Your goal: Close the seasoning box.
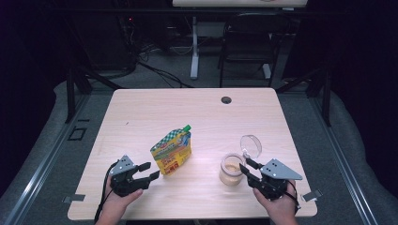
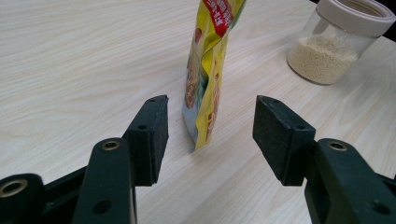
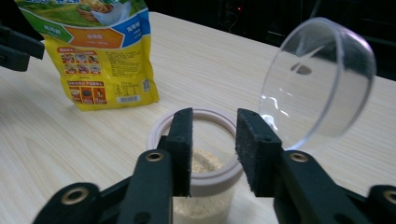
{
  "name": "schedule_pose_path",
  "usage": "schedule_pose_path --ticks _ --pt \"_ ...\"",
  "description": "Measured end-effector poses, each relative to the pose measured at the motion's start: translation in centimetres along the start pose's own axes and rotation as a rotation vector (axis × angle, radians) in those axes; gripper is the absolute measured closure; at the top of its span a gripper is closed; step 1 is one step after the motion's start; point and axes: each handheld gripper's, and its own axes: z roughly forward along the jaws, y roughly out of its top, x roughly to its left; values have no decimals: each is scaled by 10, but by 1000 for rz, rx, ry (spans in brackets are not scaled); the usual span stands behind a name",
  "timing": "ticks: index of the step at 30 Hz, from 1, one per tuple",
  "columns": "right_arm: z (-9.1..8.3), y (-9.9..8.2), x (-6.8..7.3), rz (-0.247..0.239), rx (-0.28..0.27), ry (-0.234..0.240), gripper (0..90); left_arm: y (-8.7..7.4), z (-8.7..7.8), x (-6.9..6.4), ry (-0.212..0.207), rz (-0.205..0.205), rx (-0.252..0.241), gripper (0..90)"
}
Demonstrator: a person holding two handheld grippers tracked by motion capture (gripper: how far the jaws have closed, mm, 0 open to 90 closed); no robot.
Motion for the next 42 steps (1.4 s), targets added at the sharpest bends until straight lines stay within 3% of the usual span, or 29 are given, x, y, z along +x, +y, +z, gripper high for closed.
schedule_pose_path --ticks 4,12,25,33,42 --pt "-4 -1 -6 29 4 -8 752 1 -1 1 4 6 1 458" --pt "-7 -5 -13 42 27 -61 898 1 -2 2 2 -7 -21 459" --pt "-8 -11 -24 89 65 -75 900 1 -2 2 1 -3 -14 463" --pt "-9 -15 -38 149 60 -122 900 1 -2 2 3 -6 -16 464" --pt "-3 -16 -47 167 56 -169 900 -2 -4 -3 7 9 -8 464"
